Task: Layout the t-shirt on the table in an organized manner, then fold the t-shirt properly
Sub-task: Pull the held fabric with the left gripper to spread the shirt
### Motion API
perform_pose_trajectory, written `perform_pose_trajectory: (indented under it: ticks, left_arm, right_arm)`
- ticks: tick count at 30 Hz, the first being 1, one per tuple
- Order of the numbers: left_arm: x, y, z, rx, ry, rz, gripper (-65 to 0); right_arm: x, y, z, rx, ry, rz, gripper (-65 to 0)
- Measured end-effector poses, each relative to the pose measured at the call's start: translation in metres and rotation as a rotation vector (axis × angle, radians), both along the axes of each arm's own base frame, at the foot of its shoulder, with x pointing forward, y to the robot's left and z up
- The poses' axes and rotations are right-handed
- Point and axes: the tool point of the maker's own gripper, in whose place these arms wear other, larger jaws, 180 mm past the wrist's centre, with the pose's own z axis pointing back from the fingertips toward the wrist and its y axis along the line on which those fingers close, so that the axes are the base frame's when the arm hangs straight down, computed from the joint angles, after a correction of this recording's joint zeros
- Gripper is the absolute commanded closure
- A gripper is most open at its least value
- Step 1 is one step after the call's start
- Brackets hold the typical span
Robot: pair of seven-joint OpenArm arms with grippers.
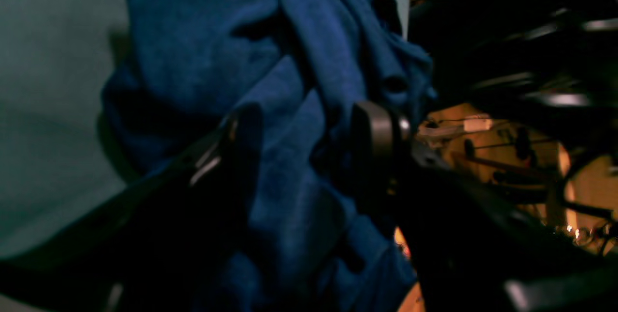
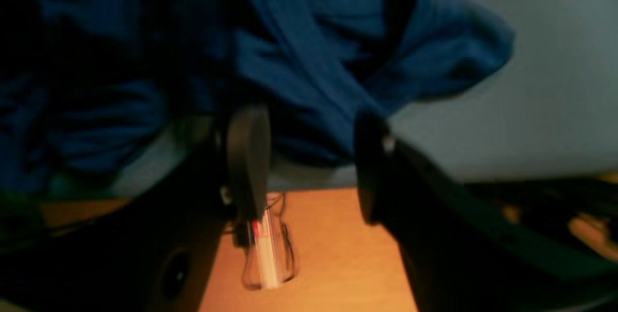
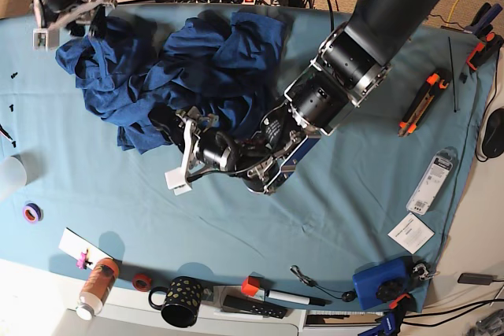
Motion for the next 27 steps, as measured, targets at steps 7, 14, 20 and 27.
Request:
perform_pose_trajectory:
  ticks: [7,14,20,27]
  left_arm:
    - [0.007,-0.012,0.03,-0.099,-0.061,0.023,-30.5]
    - [0.011,-0.012,0.024,-0.069,-0.119,0.028,-30.5]
    - [0.011,-0.012,0.023,-0.069,-0.116,0.029,-30.5]
    - [0.005,-0.012,0.019,-0.079,-0.09,0.032,-30.5]
  right_arm:
    - [-0.012,-0.002,-0.045,0.159,0.06,-0.081,-28.3]
    - [-0.005,0.001,-0.043,0.185,0.033,-0.074,0.0]
    - [-0.012,-0.012,-0.047,0.121,0.09,-0.081,0.0]
    - [-0.041,-0.06,-0.048,-0.027,0.203,-0.243,0.0]
